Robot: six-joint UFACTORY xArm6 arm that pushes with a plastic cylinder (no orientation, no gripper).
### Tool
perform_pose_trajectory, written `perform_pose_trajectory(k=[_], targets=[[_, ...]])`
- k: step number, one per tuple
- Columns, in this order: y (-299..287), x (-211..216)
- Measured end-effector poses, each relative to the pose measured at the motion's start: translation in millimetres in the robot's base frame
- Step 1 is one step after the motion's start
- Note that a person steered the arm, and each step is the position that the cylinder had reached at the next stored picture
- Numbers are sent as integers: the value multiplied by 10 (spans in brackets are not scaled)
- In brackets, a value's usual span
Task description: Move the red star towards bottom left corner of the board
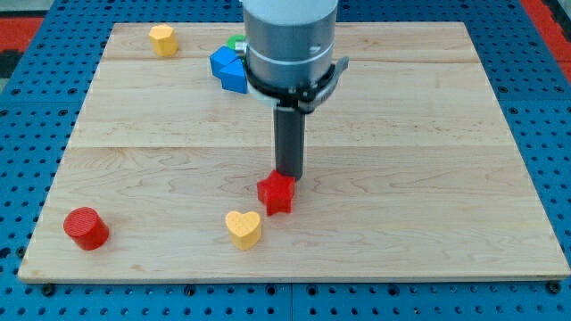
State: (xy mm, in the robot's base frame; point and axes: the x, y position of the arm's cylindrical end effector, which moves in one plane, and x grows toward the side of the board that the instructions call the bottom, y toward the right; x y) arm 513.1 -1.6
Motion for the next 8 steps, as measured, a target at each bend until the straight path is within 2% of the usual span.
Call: perform_pose_trajectory(k=[1,2,3,4,5,6,7,8], targets=[[27,544],[302,902],[278,972],[-104,808],[-931,688],[-1313,674],[-1117,846],[-974,701]])
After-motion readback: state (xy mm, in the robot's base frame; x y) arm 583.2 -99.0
